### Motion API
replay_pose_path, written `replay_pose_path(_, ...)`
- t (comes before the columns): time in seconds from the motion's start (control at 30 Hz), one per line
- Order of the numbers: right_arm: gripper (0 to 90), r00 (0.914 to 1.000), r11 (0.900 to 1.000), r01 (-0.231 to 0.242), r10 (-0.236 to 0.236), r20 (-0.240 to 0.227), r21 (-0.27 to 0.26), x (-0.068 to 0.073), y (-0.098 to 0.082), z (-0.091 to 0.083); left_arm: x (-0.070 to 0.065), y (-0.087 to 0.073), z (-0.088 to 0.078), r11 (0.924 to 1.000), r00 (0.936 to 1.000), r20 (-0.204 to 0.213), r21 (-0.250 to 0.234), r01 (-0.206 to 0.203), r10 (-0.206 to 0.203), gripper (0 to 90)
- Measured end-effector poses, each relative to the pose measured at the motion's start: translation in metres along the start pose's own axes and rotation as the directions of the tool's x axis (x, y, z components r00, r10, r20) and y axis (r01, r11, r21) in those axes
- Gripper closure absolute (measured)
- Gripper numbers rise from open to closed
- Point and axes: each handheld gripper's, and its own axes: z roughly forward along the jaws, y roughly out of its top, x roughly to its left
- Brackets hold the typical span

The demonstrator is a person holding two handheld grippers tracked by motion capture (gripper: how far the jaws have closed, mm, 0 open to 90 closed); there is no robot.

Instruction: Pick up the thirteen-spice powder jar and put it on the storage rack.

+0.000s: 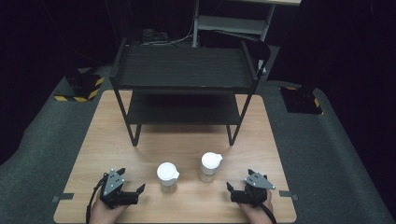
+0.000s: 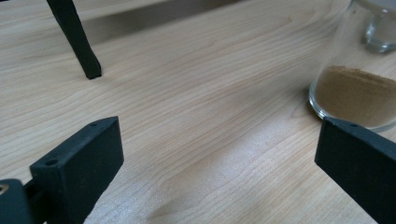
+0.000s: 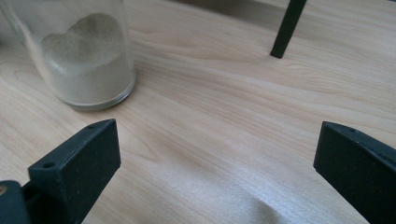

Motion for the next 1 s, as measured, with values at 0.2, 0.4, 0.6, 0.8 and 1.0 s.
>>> replay_pose_path(0.2,0.0,0.9998,1.000,0.017,-0.017,0.009,-0.021,0.000,-0.003,-0.001,-0.004,-0.001,-0.002,0.9999,0.9998,-0.011,-0.002,-0.014,0.014,1.2)
replay_pose_path(0.4,0.0,0.9999,1.000,0.001,-0.001,0.016,-0.022,0.001,-0.003,0.000,0.000,-0.008,-0.008,0.9995,0.9998,-0.005,-0.025,0.018,-0.018,1.2)
replay_pose_path(0.6,0.0,0.9999,1.000,0.014,-0.014,-0.003,-0.007,-0.001,0.000,0.002,0.005,-0.009,-0.008,0.9990,0.9996,0.010,-0.035,0.026,-0.025,1.6)
replay_pose_path(0.8,0.0,0.9999,1.000,0.015,-0.015,-0.002,-0.014,0.000,-0.002,0.001,0.007,-0.011,-0.009,0.9988,0.9996,0.019,-0.044,0.021,-0.021,1.6)
replay_pose_path(1.0,0.0,0.9999,1.000,0.007,-0.007,-0.009,-0.014,-0.002,-0.002,0.001,0.010,-0.014,-0.012,0.9956,0.9974,0.067,-0.089,0.031,-0.025,1.6)
